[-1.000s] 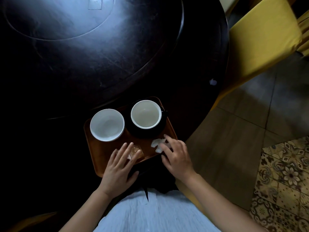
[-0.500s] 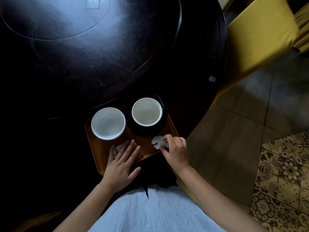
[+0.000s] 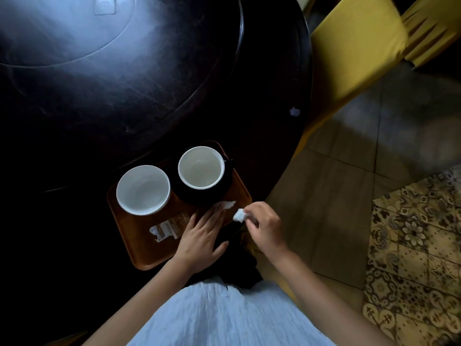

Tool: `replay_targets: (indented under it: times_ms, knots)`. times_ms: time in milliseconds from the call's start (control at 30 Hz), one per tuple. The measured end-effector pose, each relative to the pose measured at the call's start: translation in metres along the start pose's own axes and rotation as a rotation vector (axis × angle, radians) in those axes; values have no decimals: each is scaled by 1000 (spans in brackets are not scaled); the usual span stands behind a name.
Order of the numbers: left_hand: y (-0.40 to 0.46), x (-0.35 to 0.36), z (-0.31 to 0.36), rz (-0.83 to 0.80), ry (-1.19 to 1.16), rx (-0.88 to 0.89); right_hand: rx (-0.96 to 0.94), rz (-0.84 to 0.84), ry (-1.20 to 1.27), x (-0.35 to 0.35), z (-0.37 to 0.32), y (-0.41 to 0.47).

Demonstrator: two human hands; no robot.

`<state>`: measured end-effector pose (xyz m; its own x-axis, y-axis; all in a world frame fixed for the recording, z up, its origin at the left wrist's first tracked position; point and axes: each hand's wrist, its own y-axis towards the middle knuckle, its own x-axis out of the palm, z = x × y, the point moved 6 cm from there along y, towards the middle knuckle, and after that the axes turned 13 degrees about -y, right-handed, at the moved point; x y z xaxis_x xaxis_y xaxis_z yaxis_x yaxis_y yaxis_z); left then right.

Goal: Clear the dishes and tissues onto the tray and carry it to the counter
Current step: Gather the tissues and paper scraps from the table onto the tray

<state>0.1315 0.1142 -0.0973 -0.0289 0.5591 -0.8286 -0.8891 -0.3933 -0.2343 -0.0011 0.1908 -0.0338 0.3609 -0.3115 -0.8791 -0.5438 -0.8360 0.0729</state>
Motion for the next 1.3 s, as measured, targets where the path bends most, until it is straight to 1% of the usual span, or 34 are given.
replay_targets:
  times_ms: [67, 167, 267, 333, 433, 500, 567, 633, 800, 900, 1000, 1100, 1167, 1233, 1300]
  knots:
    - [-1, 0, -1, -8, -6, -8, 18, 17, 7, -6, 1, 0]
    - [-1, -9, 7, 25, -11, 5, 35, 65, -23, -19, 2, 2]
    - [2, -23, 22, 120, -34, 54, 96, 154, 51, -36, 8, 4]
    - [7, -31, 35, 187, -105, 94, 130, 192, 116, -47, 14, 9]
    - [23, -38, 56, 270, -185, 137, 127, 192, 173, -62, 23, 19]
    - [41, -40, 67, 303, -211, 124, 129, 178, 208, -72, 34, 30]
    - [67, -42, 76, 326, -215, 80, 135, 151, 234, -81, 49, 45]
    - [99, -44, 83, 342, -202, 26, 165, 106, 310, -89, 70, 62]
    - [177, -35, 89, 355, -207, -210, 359, -115, 614, -102, 143, 113]
    - [217, -23, 86, 331, -200, -326, 434, -211, 734, -104, 183, 146]
    - [242, -8, 77, 272, -146, -454, 493, -288, 780, -103, 217, 178]
    - [247, 0, 73, 288, -38, -510, 520, -303, 768, -102, 244, 212]
    - [247, 0, 73, 314, -25, -508, 495, -274, 693, -99, 255, 236]
    - [248, 0, 73, 328, -28, -505, 416, -233, 528, -96, 259, 263]
    - [249, -1, 73, 333, -31, -508, 289, -175, 289, -93, 256, 291]
